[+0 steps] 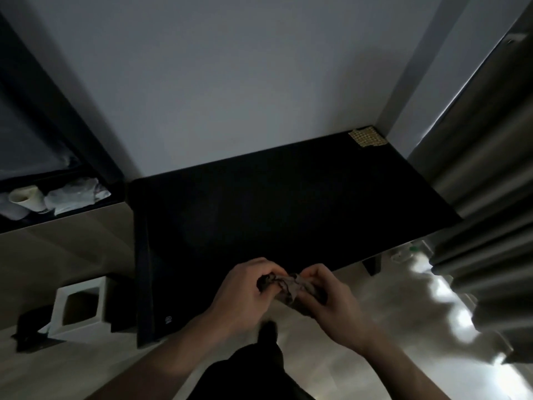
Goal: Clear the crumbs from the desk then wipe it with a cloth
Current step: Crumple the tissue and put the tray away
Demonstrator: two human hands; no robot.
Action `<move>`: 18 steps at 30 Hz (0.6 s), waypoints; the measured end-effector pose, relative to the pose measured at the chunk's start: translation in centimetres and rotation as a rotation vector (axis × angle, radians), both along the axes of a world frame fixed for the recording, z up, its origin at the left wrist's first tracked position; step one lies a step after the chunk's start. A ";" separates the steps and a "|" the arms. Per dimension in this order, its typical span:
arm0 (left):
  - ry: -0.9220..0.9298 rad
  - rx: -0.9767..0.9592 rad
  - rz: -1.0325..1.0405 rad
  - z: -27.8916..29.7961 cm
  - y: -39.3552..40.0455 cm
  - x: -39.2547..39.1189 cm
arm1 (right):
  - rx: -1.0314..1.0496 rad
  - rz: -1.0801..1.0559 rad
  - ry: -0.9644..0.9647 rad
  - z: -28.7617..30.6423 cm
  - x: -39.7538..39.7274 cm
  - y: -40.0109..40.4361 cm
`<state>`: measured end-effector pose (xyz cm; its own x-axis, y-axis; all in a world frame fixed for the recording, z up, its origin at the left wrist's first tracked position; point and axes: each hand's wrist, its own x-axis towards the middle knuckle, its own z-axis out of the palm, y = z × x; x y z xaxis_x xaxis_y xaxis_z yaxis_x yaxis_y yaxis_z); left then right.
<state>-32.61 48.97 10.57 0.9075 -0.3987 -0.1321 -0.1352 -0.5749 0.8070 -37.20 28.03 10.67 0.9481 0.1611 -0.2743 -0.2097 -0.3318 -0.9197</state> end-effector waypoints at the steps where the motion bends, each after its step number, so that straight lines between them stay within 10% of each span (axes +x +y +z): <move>1: 0.004 -0.008 -0.001 0.0 -0.6 0.5 | -0.007 0.007 0.002 0.0 0.4 -0.5; 18: 0.039 -0.070 -0.084 -0.3 -17.3 19.0 | -0.171 -0.175 -0.014 -1.9 16.3 -16.1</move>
<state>-13.62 31.62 10.28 0.8650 -0.4829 -0.1359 -0.1483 -0.5050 0.8503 -20.90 11.97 8.72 0.9613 -0.0537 -0.2702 -0.2655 -0.4424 -0.8566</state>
